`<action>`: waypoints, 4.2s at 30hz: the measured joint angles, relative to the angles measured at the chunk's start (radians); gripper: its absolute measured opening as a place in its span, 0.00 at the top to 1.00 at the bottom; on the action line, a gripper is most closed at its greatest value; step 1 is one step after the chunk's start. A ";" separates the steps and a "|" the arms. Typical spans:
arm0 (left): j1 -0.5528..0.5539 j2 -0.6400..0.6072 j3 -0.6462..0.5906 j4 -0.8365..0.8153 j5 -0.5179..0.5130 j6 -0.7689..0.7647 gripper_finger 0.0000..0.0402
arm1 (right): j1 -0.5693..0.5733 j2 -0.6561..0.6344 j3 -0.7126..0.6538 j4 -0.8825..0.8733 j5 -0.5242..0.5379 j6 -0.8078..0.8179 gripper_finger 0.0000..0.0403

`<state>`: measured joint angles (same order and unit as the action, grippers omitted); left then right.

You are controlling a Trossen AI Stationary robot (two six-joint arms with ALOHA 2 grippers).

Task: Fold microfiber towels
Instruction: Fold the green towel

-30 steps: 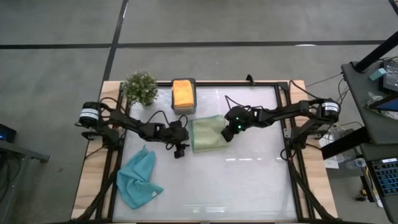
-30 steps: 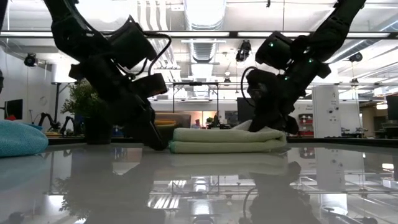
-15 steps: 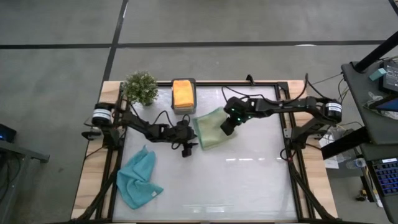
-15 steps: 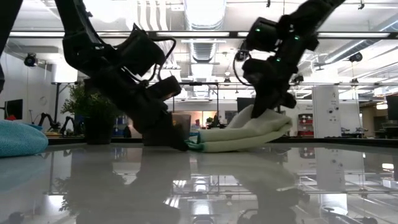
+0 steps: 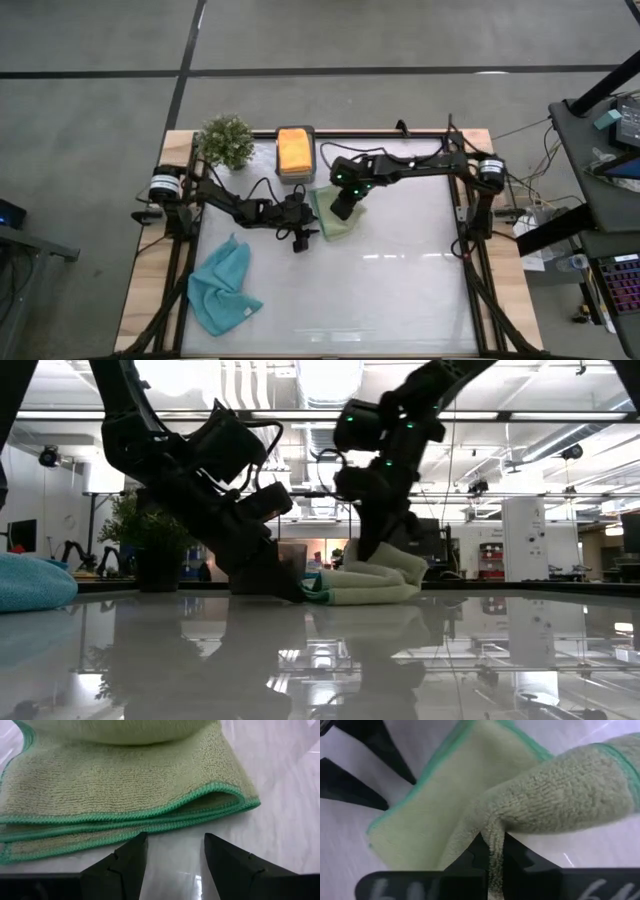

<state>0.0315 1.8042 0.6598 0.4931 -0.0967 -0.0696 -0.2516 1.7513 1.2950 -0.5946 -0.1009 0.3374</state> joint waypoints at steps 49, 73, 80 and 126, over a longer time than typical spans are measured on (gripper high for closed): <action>0.000 -0.085 0.006 -0.160 0.002 -0.002 0.55 | 0.149 0.111 0.103 0.090 0.108 0.053 0.58; 0.042 -0.256 -0.005 -0.160 -0.172 0.184 0.55 | 0.198 0.110 0.101 0.194 0.102 0.049 0.58; 0.051 -0.181 0.007 -0.171 -0.174 0.182 0.55 | 0.222 0.107 0.119 0.187 0.075 -0.006 0.58; 0.053 -0.079 0.014 -0.056 -0.252 0.154 0.55 | 0.265 0.139 -0.268 0.861 0.047 -0.139 0.97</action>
<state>0.0845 1.7252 0.6735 0.4374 -0.3488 0.0846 0.0135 1.8902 1.0266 0.2666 -0.0538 0.1983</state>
